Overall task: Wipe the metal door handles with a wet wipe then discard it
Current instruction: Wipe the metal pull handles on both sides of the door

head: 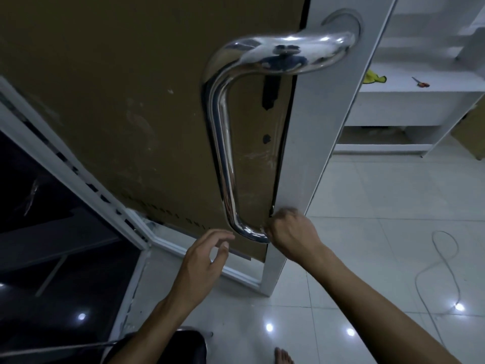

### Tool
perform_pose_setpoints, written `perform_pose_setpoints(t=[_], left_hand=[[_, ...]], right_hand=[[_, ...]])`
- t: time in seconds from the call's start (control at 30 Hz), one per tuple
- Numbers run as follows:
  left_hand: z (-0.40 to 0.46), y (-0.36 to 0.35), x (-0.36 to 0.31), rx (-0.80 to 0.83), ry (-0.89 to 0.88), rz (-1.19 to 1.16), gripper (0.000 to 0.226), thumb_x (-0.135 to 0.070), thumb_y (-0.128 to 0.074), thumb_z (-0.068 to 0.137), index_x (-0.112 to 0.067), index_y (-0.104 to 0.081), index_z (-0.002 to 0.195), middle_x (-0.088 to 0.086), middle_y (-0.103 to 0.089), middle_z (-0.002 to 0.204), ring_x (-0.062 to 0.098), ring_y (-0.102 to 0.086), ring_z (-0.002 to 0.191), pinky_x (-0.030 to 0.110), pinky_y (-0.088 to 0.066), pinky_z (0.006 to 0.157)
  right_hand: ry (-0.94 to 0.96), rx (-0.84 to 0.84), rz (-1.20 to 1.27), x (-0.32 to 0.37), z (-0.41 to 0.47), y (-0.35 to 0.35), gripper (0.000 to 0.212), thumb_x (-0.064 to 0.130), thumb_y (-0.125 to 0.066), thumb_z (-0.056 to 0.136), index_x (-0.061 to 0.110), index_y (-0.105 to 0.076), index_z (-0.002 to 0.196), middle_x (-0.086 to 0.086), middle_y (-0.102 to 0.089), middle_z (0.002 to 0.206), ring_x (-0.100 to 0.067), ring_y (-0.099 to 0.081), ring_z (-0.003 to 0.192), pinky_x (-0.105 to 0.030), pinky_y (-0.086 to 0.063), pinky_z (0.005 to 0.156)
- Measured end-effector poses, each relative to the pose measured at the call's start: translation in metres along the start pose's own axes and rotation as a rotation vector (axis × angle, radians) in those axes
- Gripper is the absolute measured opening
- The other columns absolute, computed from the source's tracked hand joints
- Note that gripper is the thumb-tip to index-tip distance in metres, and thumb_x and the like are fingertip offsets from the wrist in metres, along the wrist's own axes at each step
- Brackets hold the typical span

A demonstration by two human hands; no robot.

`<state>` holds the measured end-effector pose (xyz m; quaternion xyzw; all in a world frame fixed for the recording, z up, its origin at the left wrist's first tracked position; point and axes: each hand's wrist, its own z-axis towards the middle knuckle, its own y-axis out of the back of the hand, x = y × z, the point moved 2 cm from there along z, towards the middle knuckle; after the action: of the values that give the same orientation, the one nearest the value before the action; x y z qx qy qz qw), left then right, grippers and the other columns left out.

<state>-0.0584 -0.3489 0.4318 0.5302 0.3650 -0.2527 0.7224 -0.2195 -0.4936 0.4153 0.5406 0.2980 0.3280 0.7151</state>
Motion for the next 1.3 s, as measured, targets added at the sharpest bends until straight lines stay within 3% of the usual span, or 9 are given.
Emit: perform_pose_setpoints(t=[0.1,0.23,0.33,0.43,0.6,0.7,0.83,1.13,1.3], left_hand=[[0.002,-0.004,-0.004,0.008,0.054,-0.055,0.022,-0.020,-0.050,0.094,-0.025,-0.066,0.107,-0.019,-0.064,0.109,0.002,-0.058,0.106,0.009,-0.042,0.088],[0.004,-0.006,-0.006,-0.008,0.215,-0.155,0.024,-0.012,-0.053,0.097,-0.028,-0.064,0.109,-0.016,-0.064,0.110,-0.007,-0.058,0.103,0.005,-0.043,0.080],[0.007,-0.007,-0.005,-0.043,0.334,-0.253,0.023,-0.015,-0.052,0.097,-0.034,-0.063,0.106,-0.014,-0.066,0.109,-0.005,-0.059,0.104,0.009,-0.044,0.080],[0.012,-0.006,-0.003,-0.099,0.405,-0.327,0.021,-0.021,-0.053,0.096,-0.038,-0.063,0.102,-0.010,-0.067,0.106,0.009,-0.061,0.105,0.028,-0.049,0.090],[0.017,0.000,-0.007,-0.100,0.462,-0.384,0.031,-0.040,-0.049,0.080,-0.032,-0.064,0.107,-0.010,-0.068,0.108,0.011,-0.064,0.100,0.044,-0.050,0.097],[0.019,0.000,-0.008,-0.098,0.468,-0.399,0.024,-0.033,-0.050,0.091,-0.028,-0.063,0.110,-0.005,-0.067,0.111,0.012,-0.064,0.102,0.039,-0.051,0.096],[0.021,0.001,-0.008,-0.094,0.476,-0.439,0.026,-0.015,-0.040,0.102,-0.015,-0.060,0.119,0.005,-0.065,0.116,0.015,-0.062,0.107,0.026,-0.053,0.089],[0.023,-0.002,-0.006,-0.062,0.515,-0.498,0.026,-0.020,-0.036,0.104,-0.027,-0.060,0.105,0.006,-0.063,0.119,0.017,-0.061,0.109,0.024,-0.051,0.087],[0.020,0.003,-0.006,-0.048,0.508,-0.484,0.030,-0.021,-0.033,0.105,-0.018,-0.061,0.117,0.002,-0.064,0.121,0.015,-0.061,0.109,0.024,-0.051,0.088]], right_hand=[[-0.003,0.068,-0.050,0.001,0.008,0.001,0.027,0.016,-0.085,0.055,0.018,-0.059,0.047,-0.001,-0.056,0.046,-0.024,-0.054,0.044,-0.024,-0.044,0.053],[-0.114,-0.154,0.293,0.005,-0.020,-0.006,0.032,0.029,-0.047,0.099,0.017,-0.068,0.077,-0.003,-0.069,0.079,-0.021,-0.062,0.082,-0.032,-0.048,0.076],[-0.099,-0.351,0.467,0.009,-0.048,-0.015,0.023,0.019,-0.053,0.099,0.009,-0.071,0.109,-0.001,-0.070,0.112,-0.015,-0.059,0.112,-0.022,-0.041,0.101],[-0.104,-0.469,0.456,0.014,-0.065,-0.035,0.029,0.015,-0.055,0.096,0.006,-0.068,0.120,-0.004,-0.065,0.127,-0.016,-0.051,0.127,-0.024,-0.035,0.111],[0.050,-0.451,0.344,0.026,-0.051,-0.041,0.032,0.015,-0.048,0.098,0.009,-0.064,0.125,-0.006,-0.063,0.131,-0.020,-0.056,0.123,-0.033,-0.043,0.106],[0.106,-0.411,0.351,0.038,-0.038,-0.047,0.039,0.012,-0.052,0.097,0.012,-0.052,0.136,-0.004,-0.059,0.136,-0.021,-0.054,0.123,-0.035,-0.046,0.102],[0.092,-0.446,0.371,0.044,-0.032,-0.050,0.040,0.005,-0.065,0.091,0.009,-0.060,0.130,-0.006,-0.062,0.131,-0.023,-0.058,0.118,-0.035,-0.049,0.097],[0.097,-0.405,0.285,0.021,-0.057,-0.043,0.040,0.011,-0.048,0.095,0.011,-0.053,0.135,-0.004,-0.059,0.135,-0.022,-0.059,0.122,-0.039,-0.055,0.090],[-0.001,-0.469,0.352,0.049,-0.028,-0.036,0.042,0.005,-0.071,0.084,0.009,-0.064,0.125,-0.007,-0.065,0.127,-0.023,-0.065,0.111,-0.037,-0.054,0.093]])
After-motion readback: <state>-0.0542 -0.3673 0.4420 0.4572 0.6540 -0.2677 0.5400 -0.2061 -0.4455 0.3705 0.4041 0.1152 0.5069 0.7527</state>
